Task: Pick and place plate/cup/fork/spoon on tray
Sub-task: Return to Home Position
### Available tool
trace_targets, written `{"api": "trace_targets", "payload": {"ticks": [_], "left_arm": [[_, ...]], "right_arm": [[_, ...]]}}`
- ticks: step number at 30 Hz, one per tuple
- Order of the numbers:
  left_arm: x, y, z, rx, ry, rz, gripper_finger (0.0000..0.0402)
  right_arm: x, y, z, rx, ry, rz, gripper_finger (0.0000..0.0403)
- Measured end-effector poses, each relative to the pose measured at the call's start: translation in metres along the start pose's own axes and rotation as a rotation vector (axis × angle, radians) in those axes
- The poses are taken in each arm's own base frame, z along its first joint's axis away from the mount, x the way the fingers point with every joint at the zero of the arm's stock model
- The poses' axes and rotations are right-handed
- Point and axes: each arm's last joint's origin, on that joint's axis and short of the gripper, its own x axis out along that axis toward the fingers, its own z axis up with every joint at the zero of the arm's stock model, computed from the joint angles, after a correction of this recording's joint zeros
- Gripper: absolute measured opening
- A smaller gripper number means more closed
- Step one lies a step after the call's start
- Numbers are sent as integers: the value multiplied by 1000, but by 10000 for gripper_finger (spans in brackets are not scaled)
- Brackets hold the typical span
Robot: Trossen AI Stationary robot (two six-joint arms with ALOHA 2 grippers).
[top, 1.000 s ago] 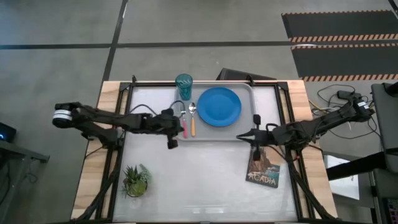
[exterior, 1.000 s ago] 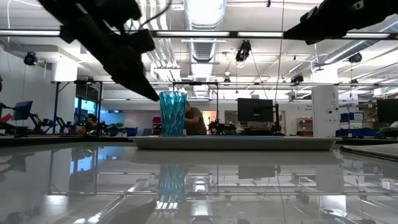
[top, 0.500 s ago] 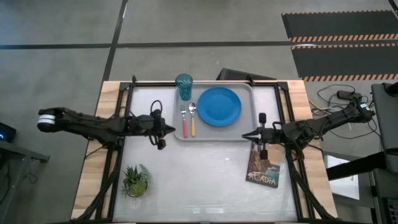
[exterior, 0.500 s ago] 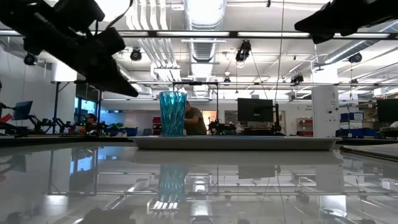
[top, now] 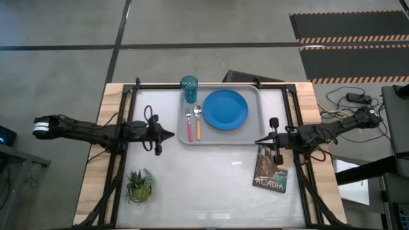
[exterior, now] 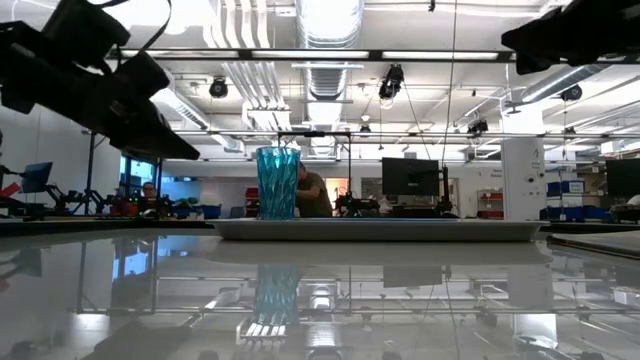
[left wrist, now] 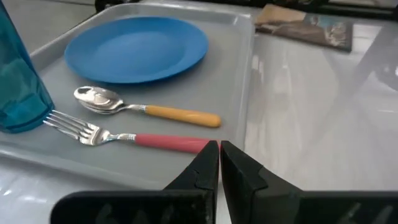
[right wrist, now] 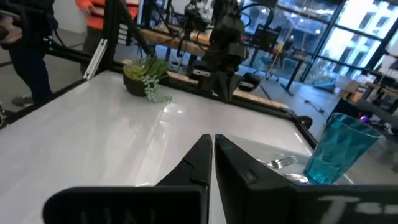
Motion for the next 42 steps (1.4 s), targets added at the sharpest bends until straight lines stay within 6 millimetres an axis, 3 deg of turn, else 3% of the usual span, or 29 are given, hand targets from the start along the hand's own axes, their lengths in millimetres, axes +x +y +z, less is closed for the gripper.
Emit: {"api": "trace_targets", "payload": {"ticks": [5,13,19,32,42], "left_arm": [[-10,2,-5,-8,-58,-14,0],[-24,4,-8,-9,-168,-24,0],[-29,6,-21,-5,-208,-27,0],[-37,6,-19,0,-270,-61,0],[-41,0,-17,58,-311,-268,0]], "right_arm": [[-19,-3,-5,-10,-109,-25,9],[-32,-2,-17,-39,-203,-4,9],[-39,-2,-25,-47,-222,-8,9],[-37,3,-37,-81,-127,69,8],[-34,14,-52,-108,-111,274,8]]}}
